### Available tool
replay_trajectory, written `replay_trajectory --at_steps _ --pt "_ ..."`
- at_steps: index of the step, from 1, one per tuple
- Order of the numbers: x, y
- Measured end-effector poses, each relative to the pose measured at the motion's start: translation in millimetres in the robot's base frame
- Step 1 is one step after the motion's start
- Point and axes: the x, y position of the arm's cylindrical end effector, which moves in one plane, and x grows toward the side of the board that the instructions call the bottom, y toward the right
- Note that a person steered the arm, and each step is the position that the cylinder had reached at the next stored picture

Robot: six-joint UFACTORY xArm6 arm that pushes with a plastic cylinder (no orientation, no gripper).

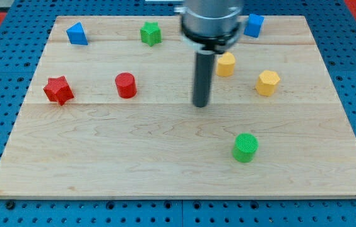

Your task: Push the red star and red circle to the right side of the board

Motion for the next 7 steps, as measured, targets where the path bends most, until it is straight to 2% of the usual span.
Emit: replay_trajectory --at_steps 1,2,3,4,5,6,7 --pt "5 -78" --pt "0 -133" --pt "-28 -150" --pt "-38 -153" --pt "-57 -186" --pt "-72 -263" --pt "-73 -313"
